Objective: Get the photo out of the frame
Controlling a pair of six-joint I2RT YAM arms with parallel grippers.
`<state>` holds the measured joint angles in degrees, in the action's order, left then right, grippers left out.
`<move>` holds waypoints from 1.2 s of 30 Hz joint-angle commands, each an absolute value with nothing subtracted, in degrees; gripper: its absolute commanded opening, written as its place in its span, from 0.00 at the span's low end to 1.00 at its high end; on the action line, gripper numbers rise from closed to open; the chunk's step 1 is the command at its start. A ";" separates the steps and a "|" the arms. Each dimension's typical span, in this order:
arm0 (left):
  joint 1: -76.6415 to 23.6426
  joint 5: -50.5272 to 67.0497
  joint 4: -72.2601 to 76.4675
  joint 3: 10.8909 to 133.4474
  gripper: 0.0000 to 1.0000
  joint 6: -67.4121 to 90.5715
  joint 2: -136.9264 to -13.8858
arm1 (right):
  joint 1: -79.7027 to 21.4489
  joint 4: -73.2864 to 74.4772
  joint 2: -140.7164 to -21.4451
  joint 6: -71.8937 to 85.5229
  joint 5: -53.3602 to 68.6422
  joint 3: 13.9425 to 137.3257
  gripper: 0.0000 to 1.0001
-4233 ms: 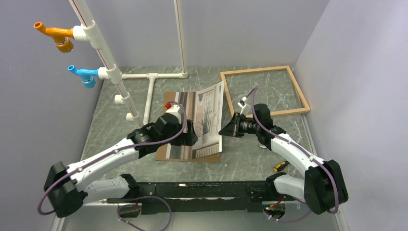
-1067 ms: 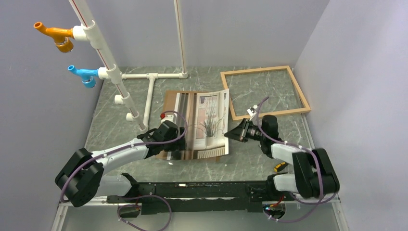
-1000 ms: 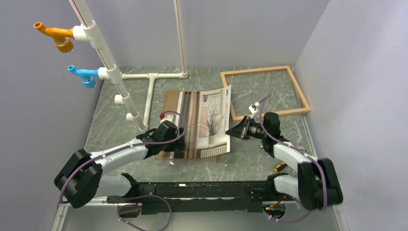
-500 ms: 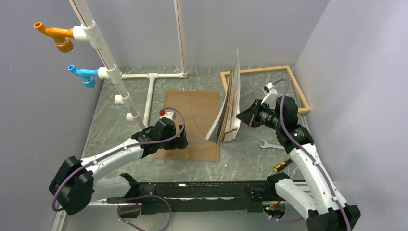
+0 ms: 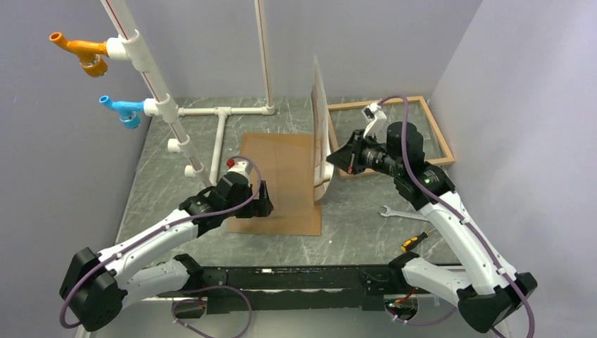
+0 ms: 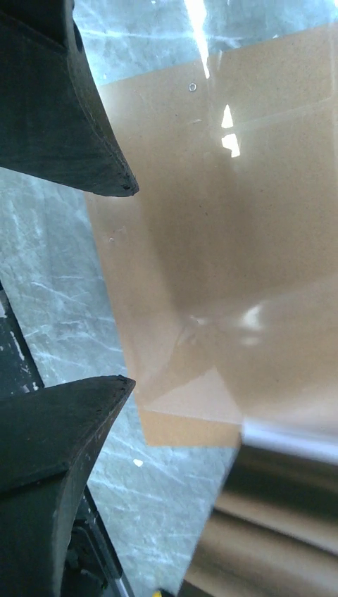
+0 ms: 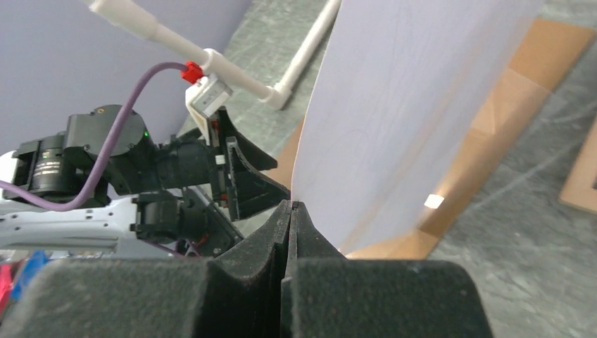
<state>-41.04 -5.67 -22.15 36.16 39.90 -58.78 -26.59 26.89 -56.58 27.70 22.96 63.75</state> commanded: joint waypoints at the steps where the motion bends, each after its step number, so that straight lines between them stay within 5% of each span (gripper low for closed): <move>1: -40.79 -7.24 -25.70 40.22 0.99 40.11 -53.83 | -28.94 20.55 -58.90 31.18 24.23 70.62 0.00; 12: -40.80 -12.87 -38.38 48.32 0.99 40.31 -37.02 | -32.04 2.23 -67.07 46.50 28.55 71.64 0.00; 29: -40.85 -11.56 -41.66 49.14 0.99 41.11 -29.59 | -31.81 -22.00 -64.15 60.24 5.60 23.72 0.00; 36: -40.83 -9.71 -39.13 45.83 0.99 42.07 -29.96 | -31.93 -27.60 -71.03 59.21 4.23 18.27 0.00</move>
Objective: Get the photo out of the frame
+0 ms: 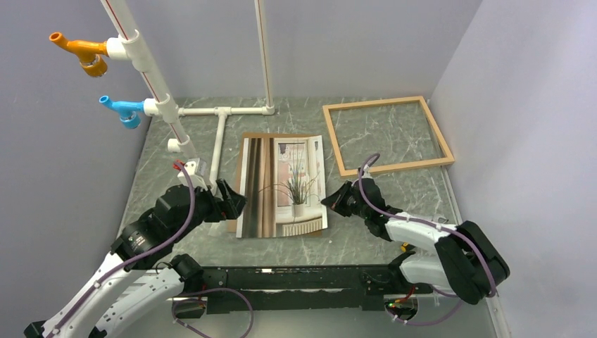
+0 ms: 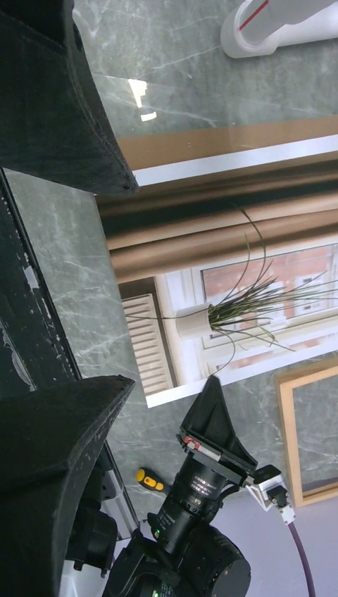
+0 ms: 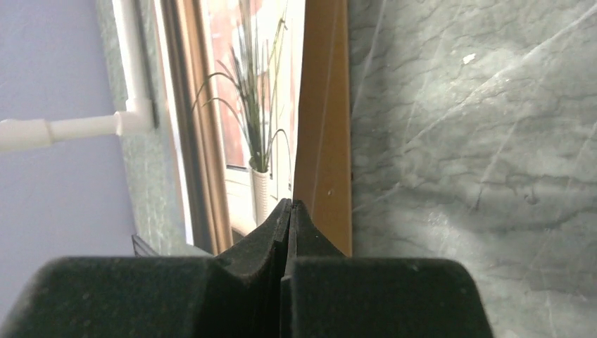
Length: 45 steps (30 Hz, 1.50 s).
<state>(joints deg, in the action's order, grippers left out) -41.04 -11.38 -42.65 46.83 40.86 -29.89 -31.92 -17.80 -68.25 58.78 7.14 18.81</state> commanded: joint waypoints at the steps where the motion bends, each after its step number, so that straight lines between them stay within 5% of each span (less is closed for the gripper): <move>1: -40.81 -9.42 -38.70 45.53 0.99 42.08 -30.01 | -31.96 -28.42 -71.74 59.18 4.11 17.84 0.00; 11: -40.85 -8.06 -38.59 45.19 0.99 42.30 -30.49 | -32.29 -29.97 -74.86 56.93 5.87 18.67 0.00; 17: -40.86 -7.76 -38.82 45.59 0.99 41.76 -29.97 | -32.51 -20.22 -70.43 51.61 4.52 20.08 0.38; 27: -40.84 -8.79 -39.30 45.92 0.99 40.30 -25.90 | -32.69 9.35 -51.05 40.64 -7.89 26.87 0.54; 32: -40.80 -10.12 -39.08 46.01 0.99 38.11 -22.29 | -32.68 19.17 -39.75 35.32 -11.53 32.99 0.77; 35: -40.83 -10.75 -38.05 45.44 0.99 36.58 -18.31 | -32.68 22.71 -34.23 33.40 -12.95 35.62 0.87; 45: -40.85 -7.14 -33.00 40.09 0.99 31.42 -1.05 | -32.70 21.03 -16.80 32.76 -13.57 33.20 0.97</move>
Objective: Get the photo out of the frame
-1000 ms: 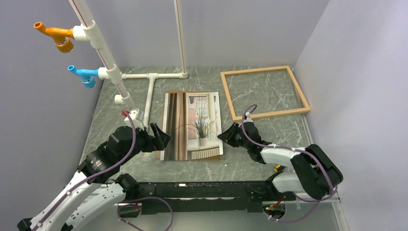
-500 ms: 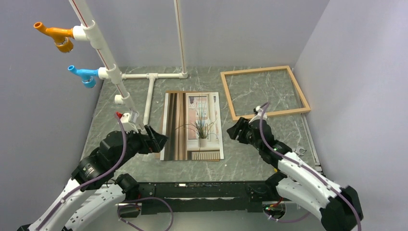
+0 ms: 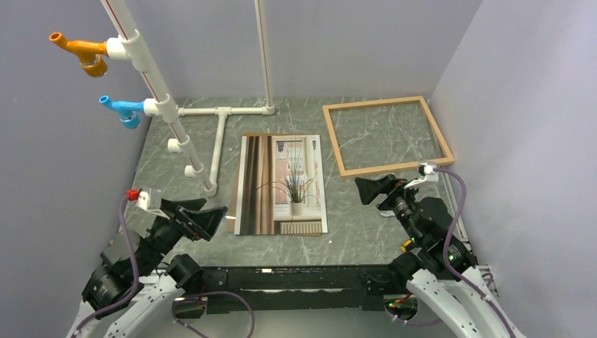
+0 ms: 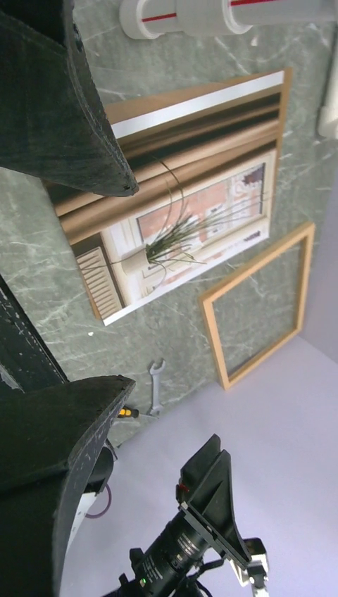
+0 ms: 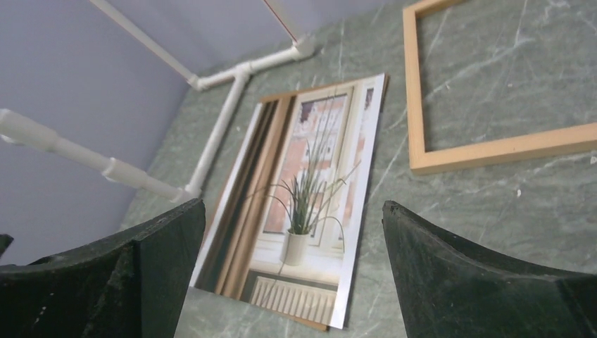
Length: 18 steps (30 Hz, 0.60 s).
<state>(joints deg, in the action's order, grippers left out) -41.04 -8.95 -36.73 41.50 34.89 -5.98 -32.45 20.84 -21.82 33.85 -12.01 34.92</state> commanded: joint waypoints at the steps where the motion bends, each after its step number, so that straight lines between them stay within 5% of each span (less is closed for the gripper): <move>1: -40.85 -6.52 -32.47 39.62 0.99 30.98 0.63 | -32.71 20.76 -15.24 33.20 -13.68 32.53 0.99; 9: -40.86 -2.36 -26.82 36.10 0.99 27.44 15.78 | -32.62 18.73 -3.79 31.80 -11.36 30.27 1.00; 18: -40.81 1.77 -26.72 38.21 0.99 25.54 16.42 | -32.57 23.80 2.84 32.10 -17.11 33.31 1.00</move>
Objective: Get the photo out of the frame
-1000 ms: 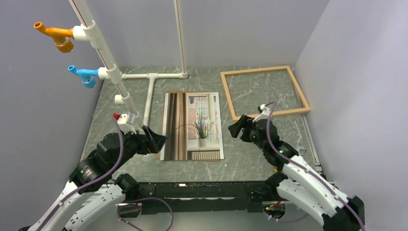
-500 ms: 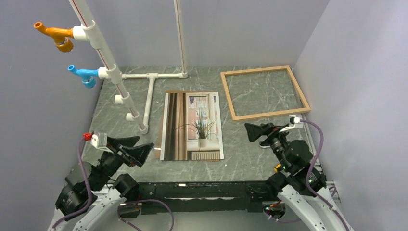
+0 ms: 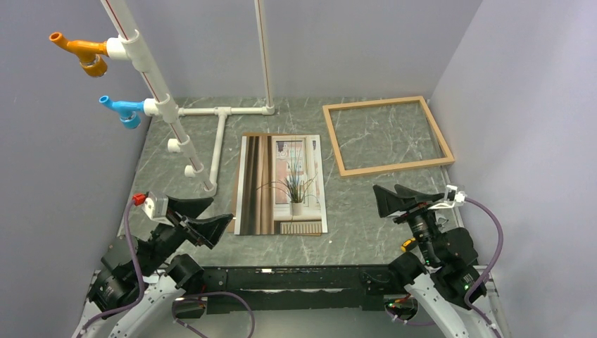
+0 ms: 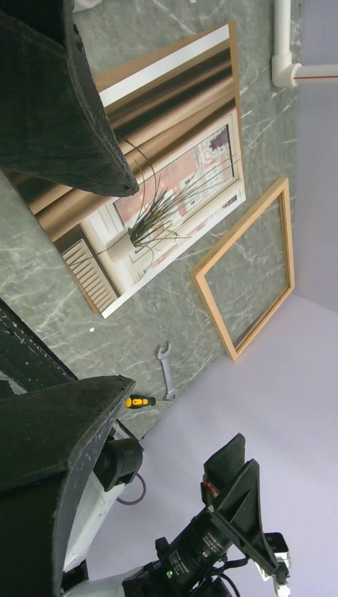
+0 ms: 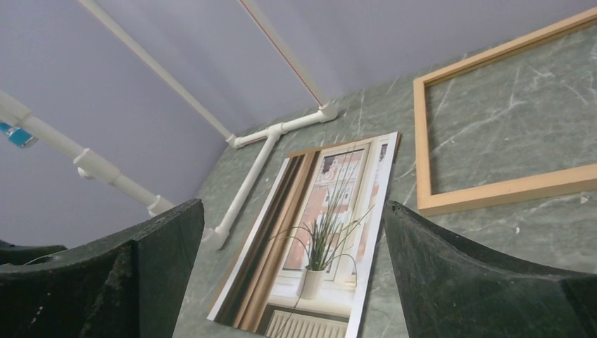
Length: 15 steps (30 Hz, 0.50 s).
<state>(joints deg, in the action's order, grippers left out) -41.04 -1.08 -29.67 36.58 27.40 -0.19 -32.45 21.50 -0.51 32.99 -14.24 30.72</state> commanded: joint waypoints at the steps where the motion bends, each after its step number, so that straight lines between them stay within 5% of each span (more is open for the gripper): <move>1: -40.80 1.75 -26.66 38.24 0.99 25.51 16.42 | -32.59 24.19 3.17 32.15 -17.54 33.68 1.00; 15: -40.80 0.62 -27.25 38.15 0.99 25.63 16.69 | -32.54 25.30 3.90 33.96 -22.37 33.16 1.00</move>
